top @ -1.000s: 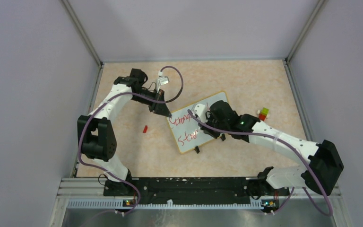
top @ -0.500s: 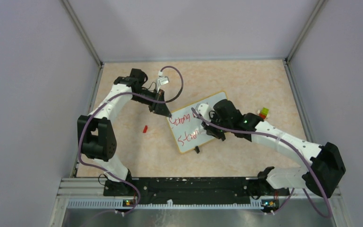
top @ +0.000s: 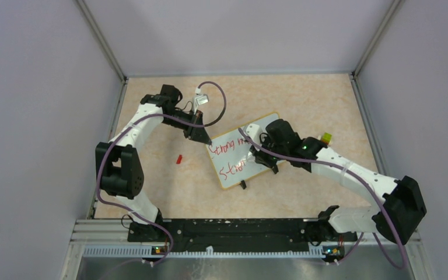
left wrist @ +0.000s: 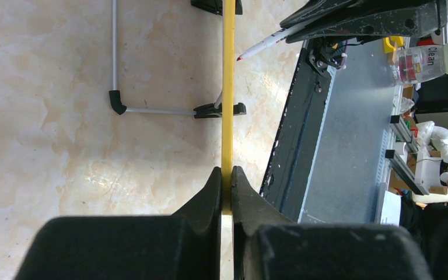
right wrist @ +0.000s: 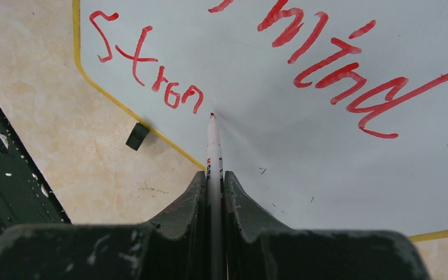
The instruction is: Write a sentence on the whiteboard
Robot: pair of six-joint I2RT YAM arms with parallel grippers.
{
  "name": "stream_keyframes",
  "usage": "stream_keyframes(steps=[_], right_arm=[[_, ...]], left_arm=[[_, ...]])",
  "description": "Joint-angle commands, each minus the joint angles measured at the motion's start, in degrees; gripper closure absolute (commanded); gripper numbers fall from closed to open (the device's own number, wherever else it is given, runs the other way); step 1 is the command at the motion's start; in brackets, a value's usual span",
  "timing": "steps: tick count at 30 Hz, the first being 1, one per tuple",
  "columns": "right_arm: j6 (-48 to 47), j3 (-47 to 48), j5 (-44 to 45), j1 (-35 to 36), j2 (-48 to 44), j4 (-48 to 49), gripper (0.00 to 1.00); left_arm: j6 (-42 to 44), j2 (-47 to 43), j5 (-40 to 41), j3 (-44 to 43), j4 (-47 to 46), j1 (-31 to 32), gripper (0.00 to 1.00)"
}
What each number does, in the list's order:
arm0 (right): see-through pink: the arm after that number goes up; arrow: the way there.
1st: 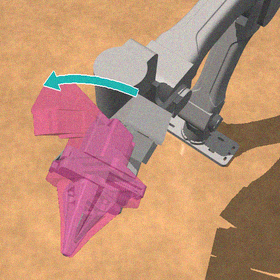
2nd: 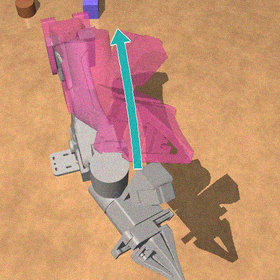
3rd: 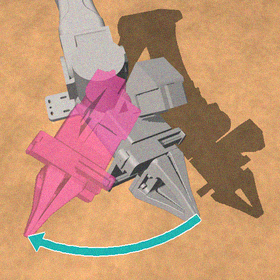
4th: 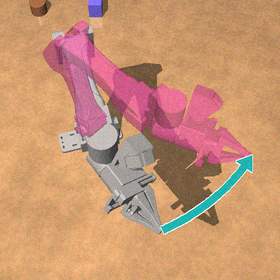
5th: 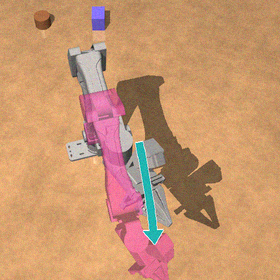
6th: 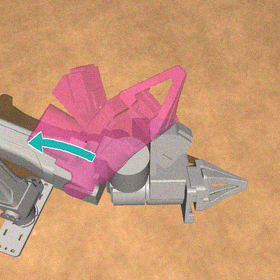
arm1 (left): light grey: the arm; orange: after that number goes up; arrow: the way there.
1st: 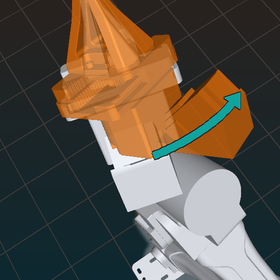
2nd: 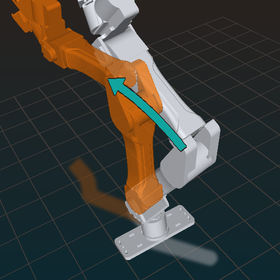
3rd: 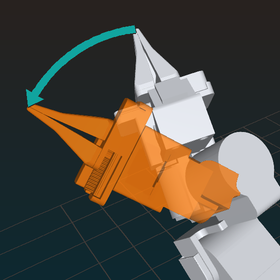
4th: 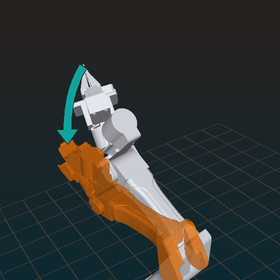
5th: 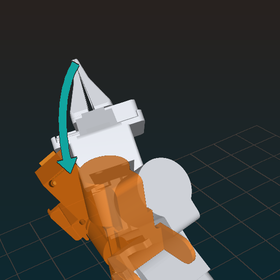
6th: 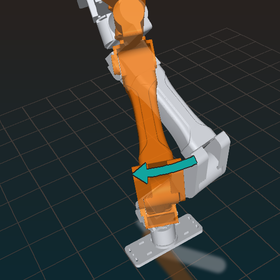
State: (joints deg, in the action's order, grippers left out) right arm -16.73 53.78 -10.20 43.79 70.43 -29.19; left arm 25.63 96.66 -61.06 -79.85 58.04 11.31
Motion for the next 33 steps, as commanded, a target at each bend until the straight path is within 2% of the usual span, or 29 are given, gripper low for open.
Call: stream_keyframes(steps=[1,9,15,23,33], right_arm=[[0.5,3.5,0.5,-0.5,1.8,2.7,1.0],[1.0,4.5,2.8,-0.4,2.8,4.7,1.0],[0.8,5.3,0.7,-0.4,3.6,4.4,1.0],[0.0,2.7,-1.0,0.6,4.9,3.3,1.0],[-0.9,0.5,1.2,0.4,2.1,1.0,1.0]], left_arm=[[0.4,0.2,0.0,-1.9,-0.3,0.1,1.0],[0.5,0.2,-0.1,-1.8,-0.2,0.1,1.0],[0.5,0.4,-0.2,-2.0,-0.2,0.1,1.0],[0.5,0.4,0.0,-2.0,-0.2,0.1,1.0],[0.5,0.5,0.1,-1.9,-0.2,0.1,1.0]])
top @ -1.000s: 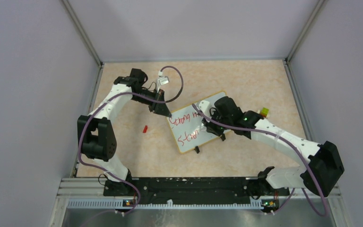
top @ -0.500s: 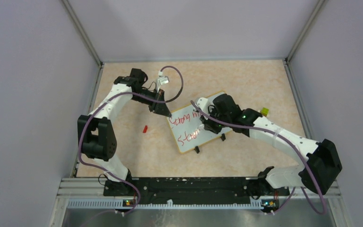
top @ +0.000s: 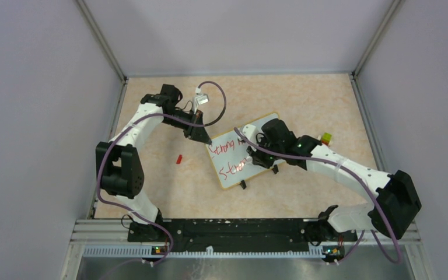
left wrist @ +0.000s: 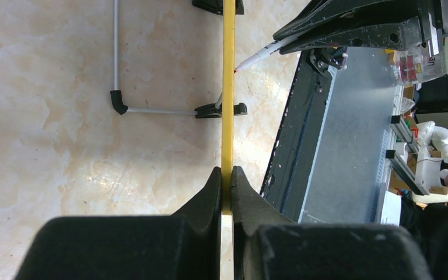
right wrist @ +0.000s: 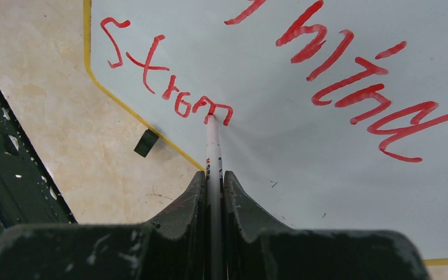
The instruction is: Write a sentence on the whiteboard
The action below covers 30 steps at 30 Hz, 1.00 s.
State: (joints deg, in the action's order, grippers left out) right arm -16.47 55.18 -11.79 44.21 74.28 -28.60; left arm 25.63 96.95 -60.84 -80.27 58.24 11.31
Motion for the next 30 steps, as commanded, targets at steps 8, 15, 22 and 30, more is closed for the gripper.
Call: stream_keyframes(steps=[8,15,22,30], right_arm=[[-1.2,1.6,4.8,-1.3,-2.4,0.5,1.0],[-0.6,3.7,4.6,-1.5,-2.2,0.9,1.0],[-1.1,1.9,3.0,-1.5,-1.1,0.5,1.0],[-1.8,-2.6,2.3,-1.4,-1.7,-0.5,1.0]], left_arm=[[0.3,0.2,0.0,-1.5,-0.4,0.1,1.0],[0.4,0.2,-0.2,-1.5,-0.5,0.1,1.0],[0.5,0.4,-0.1,-1.6,-0.5,0.1,1.0],[0.5,0.2,0.0,-1.4,-0.6,0.1,1.0]])
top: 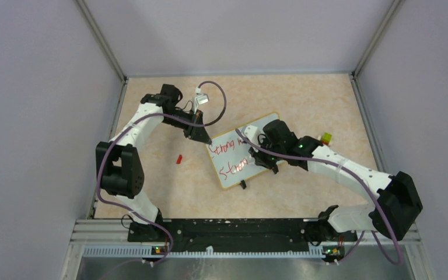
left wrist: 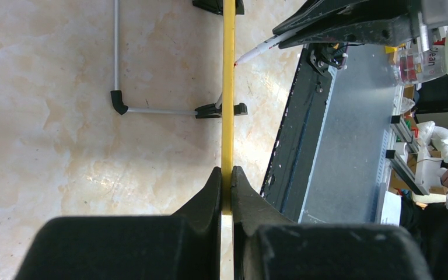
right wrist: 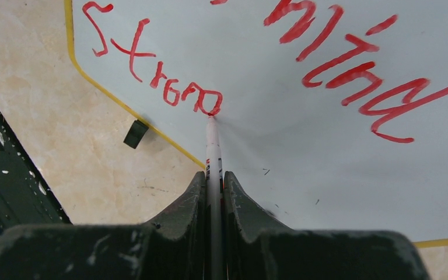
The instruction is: Write a sentence on the whiteboard
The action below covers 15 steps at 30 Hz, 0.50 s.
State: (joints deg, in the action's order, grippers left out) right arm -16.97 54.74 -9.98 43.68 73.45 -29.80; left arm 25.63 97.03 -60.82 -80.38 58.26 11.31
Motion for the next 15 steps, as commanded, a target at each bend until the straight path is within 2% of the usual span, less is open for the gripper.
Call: stream_keyframes(steps=[1,9,15], right_arm=[[-1.3,-2.6,0.3,-0.9,-0.8,0.7,1.0],[-1.3,-4.6,-0.4,2.3,0.7,1.8,1.0],[-0.5,-0.8,-2.6,4.3,2.2,2.1,1.0]], left_arm=[[0.5,0.2,0.1,-1.3,-0.6,0.1,1.0],[0.6,0.4,0.0,-1.3,-0.7,0.1,1.0],[0.6,0.4,0.2,-1.2,-0.5,0.1,1.0]])
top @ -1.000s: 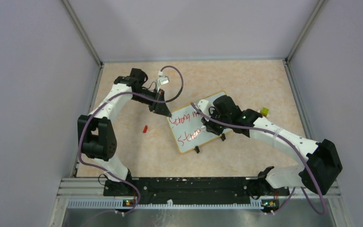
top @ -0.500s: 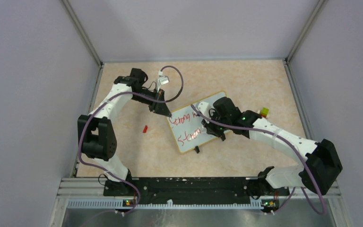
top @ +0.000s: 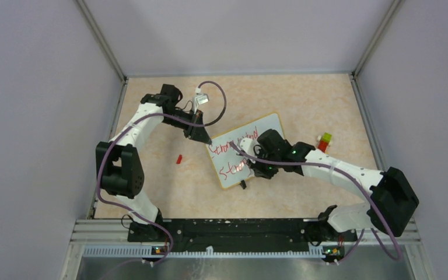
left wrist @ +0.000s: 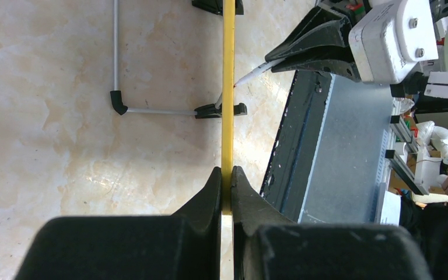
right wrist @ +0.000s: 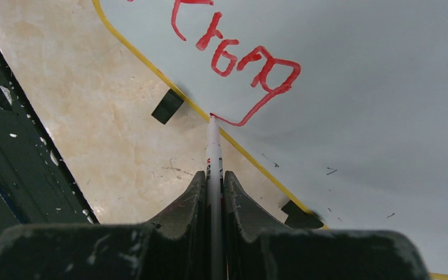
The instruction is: Write a sentence on the whiteboard
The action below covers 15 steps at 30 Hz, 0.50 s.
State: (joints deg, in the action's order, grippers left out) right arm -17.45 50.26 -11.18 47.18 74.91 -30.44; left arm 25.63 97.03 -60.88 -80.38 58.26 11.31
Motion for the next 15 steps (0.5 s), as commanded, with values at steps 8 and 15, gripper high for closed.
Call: stream_keyframes(steps=[8,15], right_arm=[[0.2,7.1,-3.0,-0.2,-4.1,0.0,1.0],[-1.6,5.0,-3.0,-6.6,-6.7,-1.1,1.0]], left_arm=[[0.5,0.4,0.0,-1.2,-0.5,0.1,1.0],[0.7,0.1,0.0,-1.3,-0.4,0.1,1.0]])
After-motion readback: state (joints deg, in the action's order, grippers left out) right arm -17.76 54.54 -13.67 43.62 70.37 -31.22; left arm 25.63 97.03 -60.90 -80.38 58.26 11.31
